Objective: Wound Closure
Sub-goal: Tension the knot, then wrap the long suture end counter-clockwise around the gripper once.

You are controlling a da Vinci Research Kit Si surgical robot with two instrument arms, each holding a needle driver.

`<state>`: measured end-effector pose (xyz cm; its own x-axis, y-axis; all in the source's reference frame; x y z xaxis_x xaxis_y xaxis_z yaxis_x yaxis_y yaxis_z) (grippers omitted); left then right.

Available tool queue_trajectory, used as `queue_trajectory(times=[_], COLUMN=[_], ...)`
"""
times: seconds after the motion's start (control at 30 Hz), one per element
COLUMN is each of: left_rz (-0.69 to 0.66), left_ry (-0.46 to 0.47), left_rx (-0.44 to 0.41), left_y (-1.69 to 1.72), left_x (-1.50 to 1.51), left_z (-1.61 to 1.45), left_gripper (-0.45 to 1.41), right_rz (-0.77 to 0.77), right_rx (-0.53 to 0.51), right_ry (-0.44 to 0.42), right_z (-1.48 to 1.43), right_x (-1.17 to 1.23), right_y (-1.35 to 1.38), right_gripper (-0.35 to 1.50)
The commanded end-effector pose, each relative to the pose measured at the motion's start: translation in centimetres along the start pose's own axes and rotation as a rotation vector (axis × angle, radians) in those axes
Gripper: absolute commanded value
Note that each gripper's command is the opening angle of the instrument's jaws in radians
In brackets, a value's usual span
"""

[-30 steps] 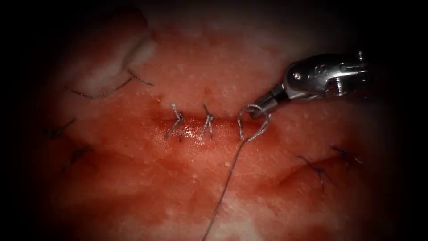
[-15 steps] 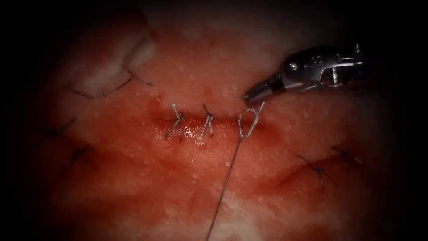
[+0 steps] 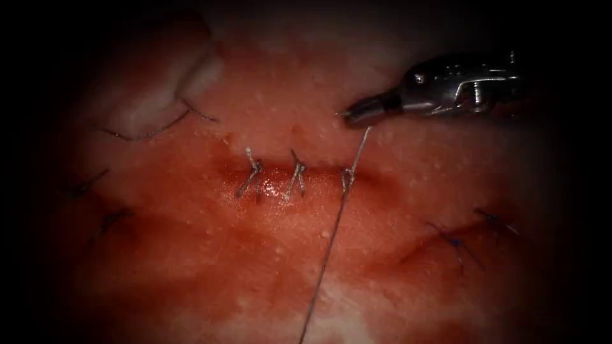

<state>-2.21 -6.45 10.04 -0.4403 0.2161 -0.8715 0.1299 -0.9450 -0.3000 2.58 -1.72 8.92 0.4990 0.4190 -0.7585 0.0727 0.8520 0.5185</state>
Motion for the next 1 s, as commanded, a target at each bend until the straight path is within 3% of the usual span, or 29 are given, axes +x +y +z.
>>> queue_trajectory(times=[0.03, 0.27, 0.57, 0.77, 0.87, 1.0], left_rz=[-0.001, 0.023, 0.014, 0.012, 0.012, 0.009], left_ry=[0.000, 0.006, 0.007, 0.008, 0.009, 0.012], left_rx=[-0.001, -0.022, -0.048, -0.053, -0.054, -0.055], left_y=[0.04, 0.32, 0.61, 0.62, 0.62, 0.51], left_x=[-0.03, 0.00, -0.07, -0.07, -0.07, -0.02], left_z=[0.08, 0.19, 0.34, 0.37, 0.38, 0.29], left_gripper=[-0.45, -0.45, -0.45, -0.45, -0.45, -0.45], right_rz=[-0.002, -0.006, -0.030, -0.040, -0.040, -0.040], right_rx=[0.002, -0.003, -0.138, -0.193, -0.190, -0.084], right_ry=[0.001, 0.003, -0.049, -0.059, -0.060, -0.011], right_z=[0.10, 0.24, 0.24, 0.22, 0.24, 0.26], right_x=[0.00, 0.01, -0.10, -0.14, -0.15, -0.15], right_y=[0.01, 0.02, 0.26, 0.25, 0.23, 0.07], right_gripper=[-0.35, -0.35, -0.35, -0.35, -0.35, -0.35])
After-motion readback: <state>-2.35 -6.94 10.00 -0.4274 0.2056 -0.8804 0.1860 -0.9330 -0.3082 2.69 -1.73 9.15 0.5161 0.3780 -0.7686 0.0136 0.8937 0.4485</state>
